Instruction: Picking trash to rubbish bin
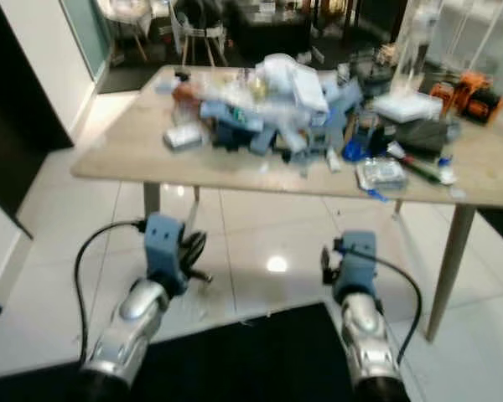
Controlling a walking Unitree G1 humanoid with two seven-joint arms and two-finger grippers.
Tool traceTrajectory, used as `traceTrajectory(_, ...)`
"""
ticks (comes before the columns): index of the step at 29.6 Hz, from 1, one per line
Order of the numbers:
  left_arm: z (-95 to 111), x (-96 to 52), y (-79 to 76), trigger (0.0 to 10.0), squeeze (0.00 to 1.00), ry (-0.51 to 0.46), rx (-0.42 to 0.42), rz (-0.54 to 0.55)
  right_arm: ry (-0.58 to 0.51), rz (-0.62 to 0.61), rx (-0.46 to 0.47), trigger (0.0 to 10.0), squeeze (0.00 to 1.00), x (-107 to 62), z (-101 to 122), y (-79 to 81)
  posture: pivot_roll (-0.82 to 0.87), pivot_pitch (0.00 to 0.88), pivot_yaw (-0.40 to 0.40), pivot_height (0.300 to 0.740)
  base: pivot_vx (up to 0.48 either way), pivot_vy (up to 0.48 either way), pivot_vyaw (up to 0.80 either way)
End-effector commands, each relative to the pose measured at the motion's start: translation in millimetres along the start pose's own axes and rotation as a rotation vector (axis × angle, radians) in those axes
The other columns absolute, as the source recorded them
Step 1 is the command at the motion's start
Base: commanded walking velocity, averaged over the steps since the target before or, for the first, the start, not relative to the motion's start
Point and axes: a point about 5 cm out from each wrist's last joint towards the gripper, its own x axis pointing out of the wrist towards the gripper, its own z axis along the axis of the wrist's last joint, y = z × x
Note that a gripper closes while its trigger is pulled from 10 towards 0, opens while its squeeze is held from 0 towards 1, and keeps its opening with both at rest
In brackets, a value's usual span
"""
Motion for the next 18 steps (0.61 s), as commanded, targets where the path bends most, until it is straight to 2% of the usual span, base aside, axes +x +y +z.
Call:
traceTrajectory(1,-2.0,-3.0,1.9,10.0,0.0,0.002,-0.002,0.004,-0.004,-0.008,0.016,10.0,0.0,0.2,2.5,0.6,-0.06,0.062,0.027,0.74,0.409,0.0,0.0)
traceTrajectory(5,-0.8,-3.8,1.1,10.0,0.0,-0.008,-0.009,-0.007,-0.017,-0.01,0.012,10.0,0.0,1.7,6.5,-1.1,-0.05,0.064,0.026,0.74,0.406,0.0,0.0)
traceTrajectory(8,1.4,-5.6,0.4,10.0,0.0,-0.025,-0.02,-0.019,-0.066,0.003,-0.026,10.0,0.0,5.2,20.3,-2.4,-0.05,0.065,0.025,0.74,0.41,0.0,0.0)
traceTrajectory(14,2.7,-5.5,-0.1,10.0,0.0,-0.031,-0.021,-0.023,-0.103,0.023,-0.061,10.0,0.0,8.0,31.6,-1.0,-0.05,0.066,0.026,0.74,0.409,0.0,0.0)
traceTrajectory(18,10.8,-5.3,-5.6,10.0,0.0,-0.07,-0.025,-0.072,-0.111,0.02,-0.055,10.0,0.0,8.5,35.0,-1.7,-0.05,0.068,0.024,0.74,0.402,0.0,0.0)
